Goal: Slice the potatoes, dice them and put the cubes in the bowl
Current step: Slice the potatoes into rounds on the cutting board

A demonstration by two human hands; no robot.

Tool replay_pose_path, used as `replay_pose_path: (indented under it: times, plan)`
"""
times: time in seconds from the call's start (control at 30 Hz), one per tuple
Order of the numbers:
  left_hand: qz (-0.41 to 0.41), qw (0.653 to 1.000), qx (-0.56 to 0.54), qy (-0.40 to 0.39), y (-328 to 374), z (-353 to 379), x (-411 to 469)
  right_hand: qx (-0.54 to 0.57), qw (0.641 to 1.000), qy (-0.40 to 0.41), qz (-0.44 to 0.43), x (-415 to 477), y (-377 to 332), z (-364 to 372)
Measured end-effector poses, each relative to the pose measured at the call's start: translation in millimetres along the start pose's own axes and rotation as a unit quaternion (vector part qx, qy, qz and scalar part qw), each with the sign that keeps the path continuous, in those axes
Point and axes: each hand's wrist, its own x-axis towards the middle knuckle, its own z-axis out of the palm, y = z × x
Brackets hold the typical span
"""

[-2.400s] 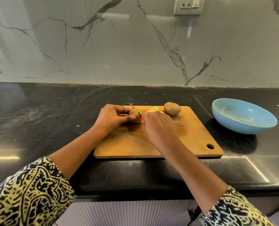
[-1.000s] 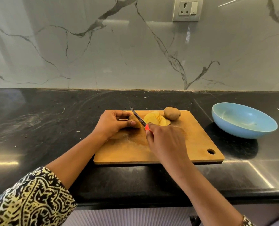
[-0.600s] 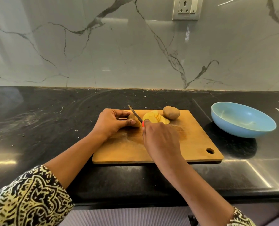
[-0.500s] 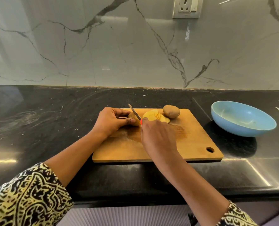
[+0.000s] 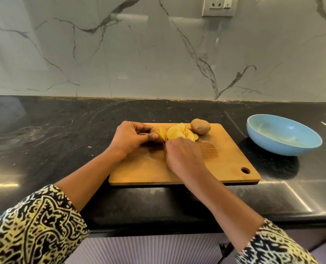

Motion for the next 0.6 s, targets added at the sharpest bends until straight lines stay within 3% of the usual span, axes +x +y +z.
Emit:
replay_pose_path:
  times: [0.6]
  plan:
    - [-0.027,0.999,-0.036,-0.021,-2.0,-6.6,0.3,0.03,0.996,0.058,0.066,-18.6,18.5,13.0]
